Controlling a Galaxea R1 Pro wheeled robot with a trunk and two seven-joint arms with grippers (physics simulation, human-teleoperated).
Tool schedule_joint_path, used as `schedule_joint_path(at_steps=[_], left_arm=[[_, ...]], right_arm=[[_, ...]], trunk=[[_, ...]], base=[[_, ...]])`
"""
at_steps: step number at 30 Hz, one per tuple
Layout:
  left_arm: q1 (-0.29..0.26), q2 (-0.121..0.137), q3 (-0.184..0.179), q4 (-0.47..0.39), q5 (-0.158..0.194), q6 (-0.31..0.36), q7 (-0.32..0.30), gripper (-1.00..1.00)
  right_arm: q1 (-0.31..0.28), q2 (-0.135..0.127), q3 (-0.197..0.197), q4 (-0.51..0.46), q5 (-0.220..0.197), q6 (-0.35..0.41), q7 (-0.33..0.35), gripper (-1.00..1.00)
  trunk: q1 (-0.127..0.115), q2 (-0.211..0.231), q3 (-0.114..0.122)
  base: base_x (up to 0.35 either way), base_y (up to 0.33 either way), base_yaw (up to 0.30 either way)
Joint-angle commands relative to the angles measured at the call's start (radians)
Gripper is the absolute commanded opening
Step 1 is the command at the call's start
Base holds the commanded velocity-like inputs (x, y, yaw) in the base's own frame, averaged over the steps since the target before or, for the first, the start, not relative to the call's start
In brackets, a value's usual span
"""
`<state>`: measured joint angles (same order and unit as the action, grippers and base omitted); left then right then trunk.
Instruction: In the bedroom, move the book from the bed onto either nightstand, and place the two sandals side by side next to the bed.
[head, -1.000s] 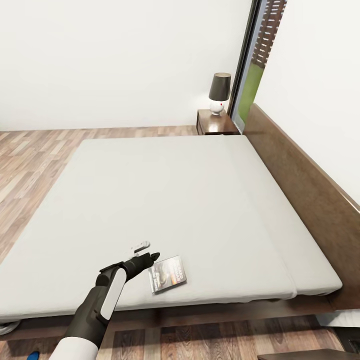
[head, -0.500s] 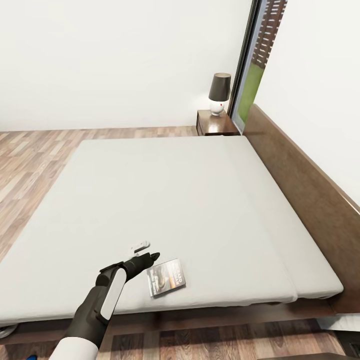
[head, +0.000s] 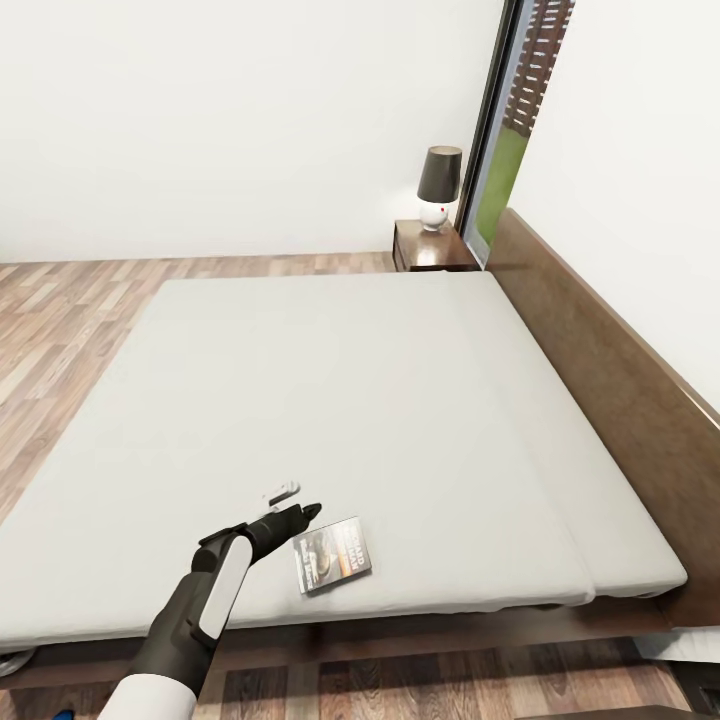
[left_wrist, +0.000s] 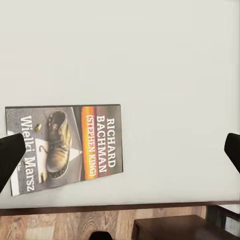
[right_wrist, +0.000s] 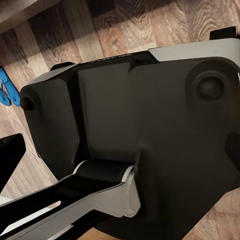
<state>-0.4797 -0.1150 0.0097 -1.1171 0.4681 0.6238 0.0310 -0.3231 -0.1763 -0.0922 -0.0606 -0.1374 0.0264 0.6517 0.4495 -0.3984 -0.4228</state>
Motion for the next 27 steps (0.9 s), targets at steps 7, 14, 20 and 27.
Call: schedule_joint_path(at_steps=[7,14,20,27], left_arm=[[0.000,0.000,0.001,-0.001,0.016,0.005,0.003,1.00],[0.000,0.000,0.001,-0.001,0.017,0.005,0.003,1.00],[0.000,0.000,0.001,-0.001,0.017,0.004,0.003,1.00],[0.000,0.000,0.001,-0.001,0.017,0.002,0.003,1.00]], right_arm=[[0.000,0.000,-0.008,0.001,-0.001,0.003,0.005,1.00],[0.000,0.000,-0.008,0.001,-0.001,0.003,0.005,1.00],[0.000,0.000,-0.008,0.001,-0.001,0.003,0.005,1.00],[0.000,0.000,-0.008,0.001,-0.001,0.003,0.005,1.00]], trunk=[[0.020,-0.037,-0.017],[0.047,-0.086,-0.039],[0.047,-0.086,-0.039],[0.070,-0.128,-0.058]], base=[[0.000,0.000,0.000],[0.000,0.000,0.000],[0.000,0.000,0.000],[0.000,0.000,0.000]])
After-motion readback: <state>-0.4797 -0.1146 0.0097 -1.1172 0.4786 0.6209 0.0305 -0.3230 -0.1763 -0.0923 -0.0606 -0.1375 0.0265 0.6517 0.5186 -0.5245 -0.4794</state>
